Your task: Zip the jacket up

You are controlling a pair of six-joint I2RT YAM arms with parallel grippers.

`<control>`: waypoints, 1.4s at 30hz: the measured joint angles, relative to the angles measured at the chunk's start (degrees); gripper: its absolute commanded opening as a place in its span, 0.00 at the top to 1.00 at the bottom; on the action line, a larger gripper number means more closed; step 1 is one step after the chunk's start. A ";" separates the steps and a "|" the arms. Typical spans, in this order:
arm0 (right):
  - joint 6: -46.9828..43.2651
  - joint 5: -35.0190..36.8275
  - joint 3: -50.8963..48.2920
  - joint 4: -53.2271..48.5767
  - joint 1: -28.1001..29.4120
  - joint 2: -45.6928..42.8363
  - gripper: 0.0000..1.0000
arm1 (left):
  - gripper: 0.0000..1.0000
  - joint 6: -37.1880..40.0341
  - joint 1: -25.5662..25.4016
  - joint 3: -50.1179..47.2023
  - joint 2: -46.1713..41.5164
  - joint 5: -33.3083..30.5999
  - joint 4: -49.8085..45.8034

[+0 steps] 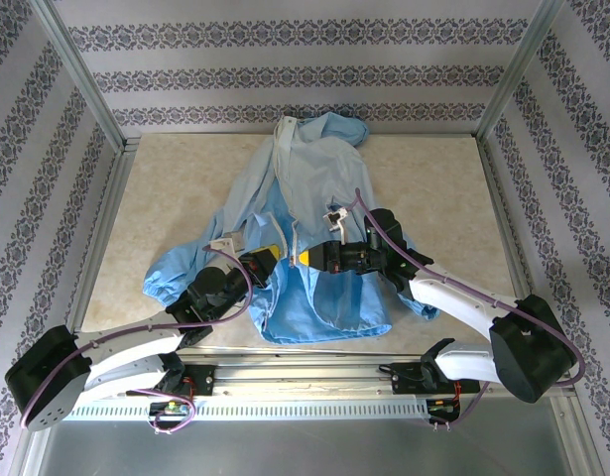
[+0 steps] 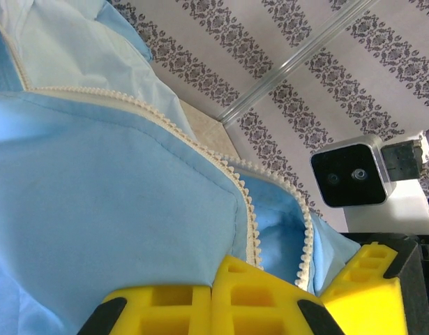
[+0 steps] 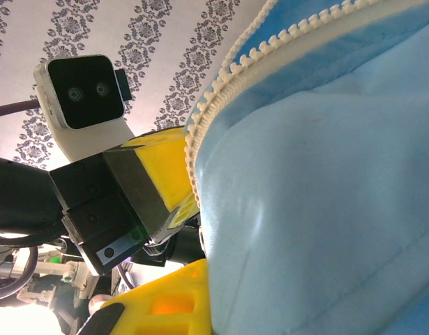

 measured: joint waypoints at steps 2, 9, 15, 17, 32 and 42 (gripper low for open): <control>0.00 0.04 0.00 0.00 0.00 0.09 1.00 | 1.00 0.26 0.00 0.63 0.00 -0.46 -0.44; 0.22 0.76 0.00 0.15 0.09 0.33 1.00 | 1.00 1.57 0.00 3.50 0.00 -0.66 -0.92; 1.05 0.83 0.00 0.68 0.09 0.37 1.00 | 1.00 1.88 -0.11 3.56 0.04 -0.83 -1.66; 1.07 0.85 0.00 0.68 0.09 0.37 1.00 | 1.00 2.01 -0.11 3.56 0.04 -0.94 -2.27; 1.29 1.25 0.02 0.85 0.74 0.39 1.00 | 1.00 2.47 -0.44 3.93 1.46 -1.27 -3.96; 1.31 1.51 0.02 0.85 0.74 0.50 1.00 | 1.00 2.47 -0.44 4.09 1.60 -1.27 -4.00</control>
